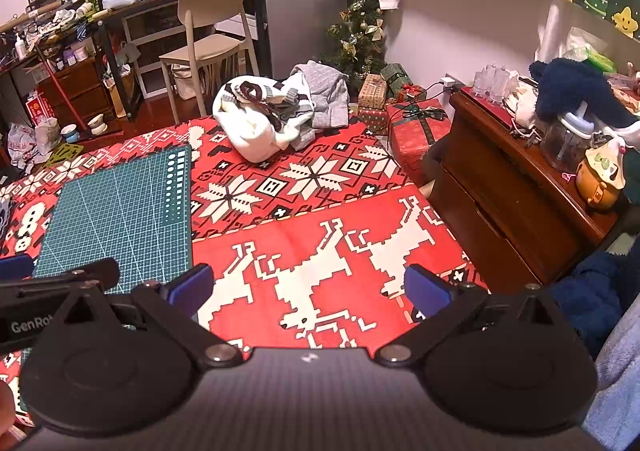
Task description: Fold clothes
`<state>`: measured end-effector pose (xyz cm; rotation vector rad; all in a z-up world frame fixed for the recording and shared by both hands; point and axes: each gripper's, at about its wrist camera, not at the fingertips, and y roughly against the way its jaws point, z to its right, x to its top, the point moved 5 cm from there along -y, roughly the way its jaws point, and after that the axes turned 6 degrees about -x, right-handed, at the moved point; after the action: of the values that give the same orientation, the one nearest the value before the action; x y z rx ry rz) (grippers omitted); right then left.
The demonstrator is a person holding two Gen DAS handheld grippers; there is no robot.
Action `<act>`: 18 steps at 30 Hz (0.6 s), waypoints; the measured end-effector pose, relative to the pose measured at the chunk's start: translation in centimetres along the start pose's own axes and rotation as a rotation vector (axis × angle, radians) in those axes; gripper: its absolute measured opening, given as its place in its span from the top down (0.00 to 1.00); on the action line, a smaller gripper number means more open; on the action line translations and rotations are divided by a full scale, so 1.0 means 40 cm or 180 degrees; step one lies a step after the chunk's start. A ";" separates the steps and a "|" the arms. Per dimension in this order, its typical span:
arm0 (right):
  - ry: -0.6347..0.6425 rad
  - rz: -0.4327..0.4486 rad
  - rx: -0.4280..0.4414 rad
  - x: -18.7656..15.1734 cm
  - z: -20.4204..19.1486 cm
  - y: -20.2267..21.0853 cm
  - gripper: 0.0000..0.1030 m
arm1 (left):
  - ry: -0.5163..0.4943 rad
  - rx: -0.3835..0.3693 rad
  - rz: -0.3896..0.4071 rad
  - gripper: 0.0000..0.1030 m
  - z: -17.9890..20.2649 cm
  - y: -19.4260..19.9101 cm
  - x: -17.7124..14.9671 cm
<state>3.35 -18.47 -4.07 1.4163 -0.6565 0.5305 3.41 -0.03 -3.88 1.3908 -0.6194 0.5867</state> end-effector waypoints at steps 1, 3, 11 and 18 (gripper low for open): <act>-0.0002 0.0000 0.0000 0.001 0.001 0.000 0.01 | 0.0001 0.0001 -0.0001 0.09 0.000 0.000 0.000; -0.0007 -0.0004 0.0003 0.001 0.002 -0.001 0.01 | 0.0003 0.0005 -0.0002 0.09 -0.001 -0.001 0.000; -0.0021 -0.0009 0.0004 0.001 0.003 -0.003 0.01 | 0.0018 0.0005 -0.0005 0.09 -0.001 -0.001 0.001; -0.0009 -0.0009 -0.0001 0.000 0.001 -0.002 0.01 | 0.0014 0.0008 -0.0005 0.09 0.001 -0.001 0.000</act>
<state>3.40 -18.53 -4.11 1.4176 -0.6569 0.5264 3.44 -0.07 -3.88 1.3918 -0.6143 0.5892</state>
